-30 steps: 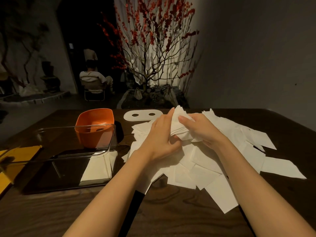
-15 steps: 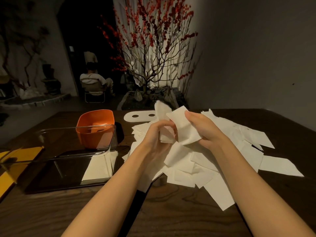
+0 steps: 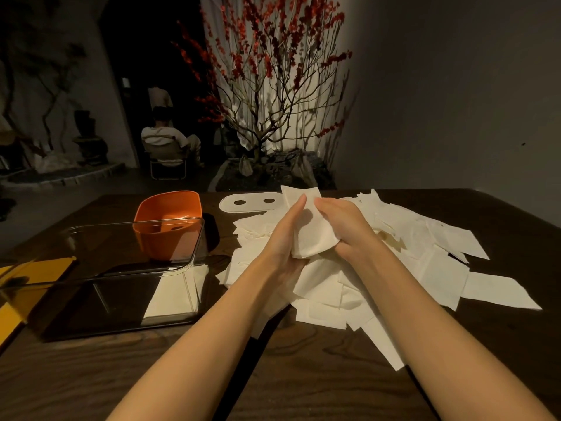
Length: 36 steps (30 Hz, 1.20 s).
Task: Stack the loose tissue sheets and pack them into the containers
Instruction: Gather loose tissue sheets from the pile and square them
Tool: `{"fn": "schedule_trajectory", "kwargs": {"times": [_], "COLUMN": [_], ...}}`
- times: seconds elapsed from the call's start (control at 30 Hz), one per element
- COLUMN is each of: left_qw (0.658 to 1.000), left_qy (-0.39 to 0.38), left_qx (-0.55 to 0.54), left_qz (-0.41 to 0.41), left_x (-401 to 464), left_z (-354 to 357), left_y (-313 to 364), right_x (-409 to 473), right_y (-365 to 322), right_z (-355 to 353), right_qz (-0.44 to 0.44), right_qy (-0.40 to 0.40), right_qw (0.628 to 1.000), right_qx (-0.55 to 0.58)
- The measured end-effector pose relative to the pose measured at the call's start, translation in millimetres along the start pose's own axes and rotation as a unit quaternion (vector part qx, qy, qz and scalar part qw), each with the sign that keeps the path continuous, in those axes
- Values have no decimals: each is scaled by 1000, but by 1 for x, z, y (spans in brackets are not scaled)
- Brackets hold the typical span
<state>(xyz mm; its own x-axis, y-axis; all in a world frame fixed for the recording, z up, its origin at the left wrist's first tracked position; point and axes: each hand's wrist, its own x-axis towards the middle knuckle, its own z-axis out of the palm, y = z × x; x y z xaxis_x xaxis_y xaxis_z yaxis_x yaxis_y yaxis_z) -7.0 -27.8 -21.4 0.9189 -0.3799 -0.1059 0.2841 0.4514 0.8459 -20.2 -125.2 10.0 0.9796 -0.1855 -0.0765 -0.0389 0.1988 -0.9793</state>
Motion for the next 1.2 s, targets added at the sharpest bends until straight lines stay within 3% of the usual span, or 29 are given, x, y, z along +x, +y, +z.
{"fn": "schedule_trajectory", "kwargs": {"times": [0.1,0.2,0.27,0.33,0.4,0.53,0.63,0.77,1.03,1.2], "left_qw": [999,998,993,984,983,991,993,997,993,985], "left_qy": [35,39,21,13,21,35,38,36,90,125], "left_qx": [0,-48,-120,-178,-181,-127,-107,-67,2,15], "left_qz": [6,6,-3,-14,-18,-6,6,27,71,114], "left_x": [1,0,1,3,7,15,17,18,24,29], "left_z": [2,-1,-6,-13,-19,-25,-25,-23,-27,-33], "left_y": [-1,6,11,14,14,11,9,8,10,16], "right_x": [2,11,19,25,29,32,37,40,45,39], "right_y": [1,2,5,6,5,11,21,30,34,28], "right_z": [-4,-19,-33,-47,-59,-68,-62,-50,-37,-34], "right_qz": [-22,-118,-177,-232,-251,-192,-179,-254,-299,-325], "right_qy": [12,41,80,101,51,-101,-83,-35,-24,52], "right_qw": [999,982,952,896,857,823,771,741,728,764], "right_qx": [-48,-139,-235,-365,-447,-526,-606,-621,-617,-555]}}
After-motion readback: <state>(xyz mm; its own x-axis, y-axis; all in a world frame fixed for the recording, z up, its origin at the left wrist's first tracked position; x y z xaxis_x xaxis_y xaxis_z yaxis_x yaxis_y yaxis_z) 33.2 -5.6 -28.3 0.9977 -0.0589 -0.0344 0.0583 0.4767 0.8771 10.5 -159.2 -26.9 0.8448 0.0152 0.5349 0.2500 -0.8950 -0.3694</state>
